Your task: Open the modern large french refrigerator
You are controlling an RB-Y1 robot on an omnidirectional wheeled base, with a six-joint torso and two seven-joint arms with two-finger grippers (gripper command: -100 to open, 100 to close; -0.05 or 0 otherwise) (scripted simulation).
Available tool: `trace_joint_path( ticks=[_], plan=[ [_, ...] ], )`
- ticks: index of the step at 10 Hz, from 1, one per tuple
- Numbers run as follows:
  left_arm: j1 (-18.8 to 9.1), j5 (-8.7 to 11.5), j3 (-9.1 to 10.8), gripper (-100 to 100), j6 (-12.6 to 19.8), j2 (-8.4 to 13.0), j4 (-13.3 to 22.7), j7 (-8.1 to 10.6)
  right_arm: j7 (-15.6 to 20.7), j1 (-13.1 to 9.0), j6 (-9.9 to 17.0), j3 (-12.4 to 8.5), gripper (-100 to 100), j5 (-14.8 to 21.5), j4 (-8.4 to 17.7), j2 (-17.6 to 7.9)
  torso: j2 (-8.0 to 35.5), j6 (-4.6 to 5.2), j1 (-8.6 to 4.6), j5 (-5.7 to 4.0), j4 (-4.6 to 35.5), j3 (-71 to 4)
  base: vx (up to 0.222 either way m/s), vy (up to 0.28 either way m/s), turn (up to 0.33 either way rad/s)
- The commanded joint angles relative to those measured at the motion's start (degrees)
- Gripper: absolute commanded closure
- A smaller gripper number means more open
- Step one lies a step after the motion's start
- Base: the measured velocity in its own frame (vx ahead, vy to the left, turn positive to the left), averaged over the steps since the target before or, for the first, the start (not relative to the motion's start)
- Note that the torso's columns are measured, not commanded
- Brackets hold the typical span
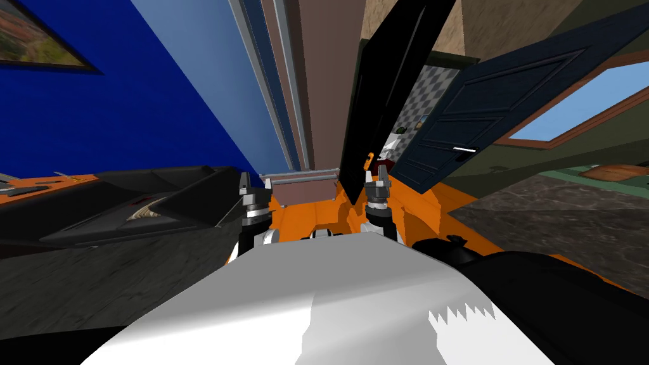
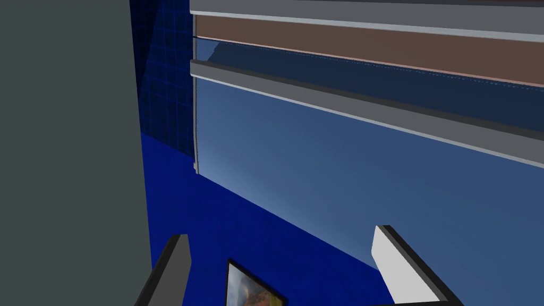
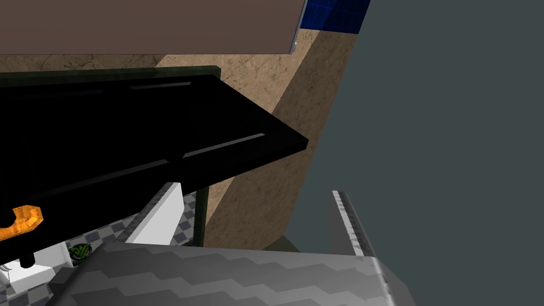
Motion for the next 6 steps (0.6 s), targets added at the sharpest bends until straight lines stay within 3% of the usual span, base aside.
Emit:
trace_joint_path(
  ticks=[1, 6],
  plan=[
    [-0.44, -0.03, -0.11, -100, -1.15, 4.23, 1.97, -0.13, 0.0, 0.01, 0.0, 0.0, 0, 0.0, 0.01, 0.0, 0.46, 0.0, 0.01, 0.0, 0.54, -1.16, 0.069, 0.006, -0.027],
    [-1.72, -0.09, -0.55, -100, -5.03, 8.47, 8.81, -0.54, 0.0, 0.01, 0.0, 0.0, 0, 0.0, 0.01, 0.0, 0.71, 0.0, -0.02, -0.01, 0.78, -1.45, 0.105, 0.002, -0.039]
  ],
)
